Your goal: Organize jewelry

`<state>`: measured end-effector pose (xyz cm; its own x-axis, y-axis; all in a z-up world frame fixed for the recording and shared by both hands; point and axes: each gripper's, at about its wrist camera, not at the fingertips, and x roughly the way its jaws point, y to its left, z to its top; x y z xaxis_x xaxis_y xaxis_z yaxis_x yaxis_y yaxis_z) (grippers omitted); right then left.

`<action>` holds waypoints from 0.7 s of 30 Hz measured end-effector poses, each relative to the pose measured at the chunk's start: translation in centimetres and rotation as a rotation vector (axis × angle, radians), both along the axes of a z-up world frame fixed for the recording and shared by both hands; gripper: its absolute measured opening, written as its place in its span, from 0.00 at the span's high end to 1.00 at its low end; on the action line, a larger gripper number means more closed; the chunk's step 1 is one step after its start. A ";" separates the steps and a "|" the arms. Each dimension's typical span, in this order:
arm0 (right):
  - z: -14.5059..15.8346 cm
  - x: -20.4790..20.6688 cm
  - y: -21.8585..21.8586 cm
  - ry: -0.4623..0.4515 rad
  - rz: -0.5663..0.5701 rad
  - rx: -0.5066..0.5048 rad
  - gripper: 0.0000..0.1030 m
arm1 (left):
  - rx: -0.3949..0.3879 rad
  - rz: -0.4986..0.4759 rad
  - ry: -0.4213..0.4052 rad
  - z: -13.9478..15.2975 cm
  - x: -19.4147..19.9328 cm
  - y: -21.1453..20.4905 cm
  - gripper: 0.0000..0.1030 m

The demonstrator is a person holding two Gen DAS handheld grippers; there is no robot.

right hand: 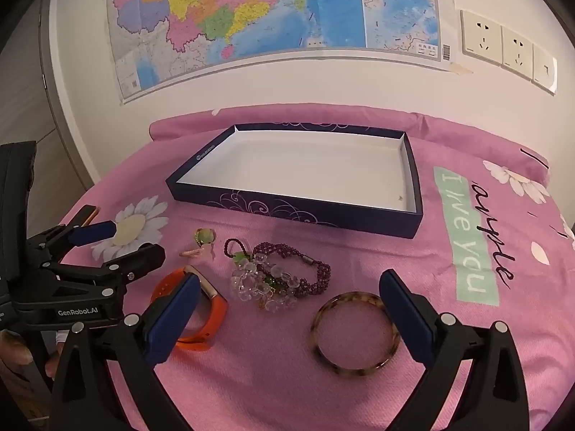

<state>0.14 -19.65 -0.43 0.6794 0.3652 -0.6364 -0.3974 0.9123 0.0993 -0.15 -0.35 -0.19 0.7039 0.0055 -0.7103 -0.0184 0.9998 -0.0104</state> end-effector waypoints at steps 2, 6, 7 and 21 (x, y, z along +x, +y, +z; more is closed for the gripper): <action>-0.1 0.1 0.0 0.003 -0.002 -0.003 0.07 | 0.002 -0.001 -0.001 -0.1 -0.1 0.0 0.06; -0.1 0.2 -0.1 0.006 -0.004 0.000 0.07 | 0.000 -0.001 0.001 -0.1 -0.1 0.0 0.06; -0.1 0.1 -0.1 0.005 -0.004 0.000 0.07 | -0.001 -0.002 0.001 -0.1 0.0 0.1 0.06; -0.4 0.0 -0.1 0.010 -0.004 0.001 0.07 | 0.005 -0.002 0.001 -0.1 -0.1 0.1 0.06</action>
<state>0.18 -19.77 -0.81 0.6744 0.3629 -0.6430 -0.3928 0.9138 0.1038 -0.26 -0.27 -0.34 0.7035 0.0074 -0.7107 -0.0161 0.9999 -0.0055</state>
